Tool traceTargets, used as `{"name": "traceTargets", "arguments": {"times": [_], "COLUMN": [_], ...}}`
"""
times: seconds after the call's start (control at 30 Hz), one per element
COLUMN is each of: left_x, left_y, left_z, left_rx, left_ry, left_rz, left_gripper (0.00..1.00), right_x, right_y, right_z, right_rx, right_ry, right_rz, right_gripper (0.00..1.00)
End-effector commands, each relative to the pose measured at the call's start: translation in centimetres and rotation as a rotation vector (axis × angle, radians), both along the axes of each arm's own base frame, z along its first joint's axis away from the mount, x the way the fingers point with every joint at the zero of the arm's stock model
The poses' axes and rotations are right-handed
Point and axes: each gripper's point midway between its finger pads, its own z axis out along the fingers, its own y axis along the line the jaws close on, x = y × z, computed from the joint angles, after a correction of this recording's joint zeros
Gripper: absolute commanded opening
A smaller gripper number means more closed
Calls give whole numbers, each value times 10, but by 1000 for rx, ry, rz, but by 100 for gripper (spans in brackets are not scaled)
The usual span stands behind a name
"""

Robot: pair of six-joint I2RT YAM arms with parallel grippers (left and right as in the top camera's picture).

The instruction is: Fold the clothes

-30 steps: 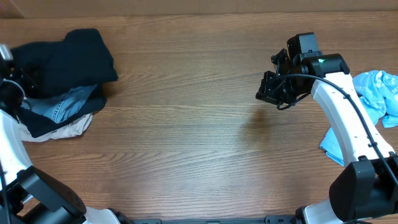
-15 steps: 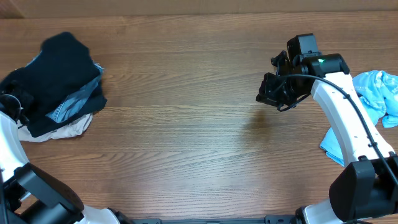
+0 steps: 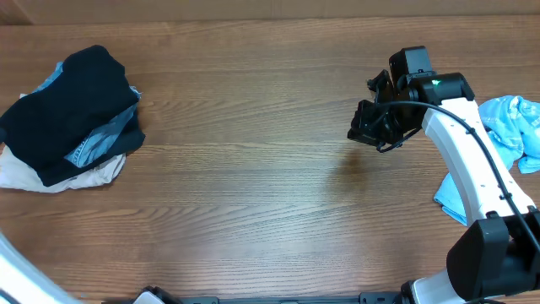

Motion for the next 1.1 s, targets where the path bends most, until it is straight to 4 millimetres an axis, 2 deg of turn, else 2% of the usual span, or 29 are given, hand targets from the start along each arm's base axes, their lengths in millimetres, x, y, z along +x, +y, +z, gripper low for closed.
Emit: {"name": "traceTargets", "arguments": {"times": [0.0, 0.03, 0.1, 0.17, 0.2, 0.27, 0.3, 0.33, 0.37, 0.43, 0.53, 0.93, 1.0, 1.07], "left_x": [12, 6, -5, -24, -32, -40, -45, -49, -51, -50, -42, -17, -13, -10], "left_y": [-111, -141, -171, -201, -215, -243, -250, -253, -253, -252, -251, -249, -248, -248], "left_z": [35, 29, 17, -2, -8, -16, -23, -29, -33, -40, -44, -75, -81, -87], "left_rx": [28, 65, 113, 162, 175, 186, 185, 197, 214, 236, 229, 156, 143, 128], "left_ry": [-147, -100, -9, 134, 186, 244, 292, 339, 372, 421, 432, 550, 571, 594], "left_rz": [-535, -646, -744, -838, -884, -973, -980, -986, -993, -998, -1000, -1019, -1023, -1026], "left_gripper": [100, 100, 100, 100, 100, 100, 100, 100, 100, 100, 100, 100, 100, 100], "right_x": [4, 4, 2, -6, -14, -26, -35, -42, -49, -64, -79, -72, -82, -87], "right_y": [4, 3, -1, -9, -13, -19, -21, -21, -22, -24, -26, -26, -31, -45], "right_z": [28, 42, 63, 97, 121, 159, 179, 189, 198, 207, 208, 191, 196, 196], "right_rx": [22, 21, 9, -14, -25, -30, -31, -27, -23, -19, -20, -29, -52, -113], "right_ry": [-107, -165, -241, -363, -448, -591, -675, -711, -740, -767, -762, -693, -742, -852], "right_rz": [29, 27, 20, 5, -8, -21, -9, -11, -12, -14, -14, -10, -10, -58], "right_gripper": [13, 17, 22, 28, 31, 40, 61, 89, 100, 100, 100, 100, 100, 100]}}
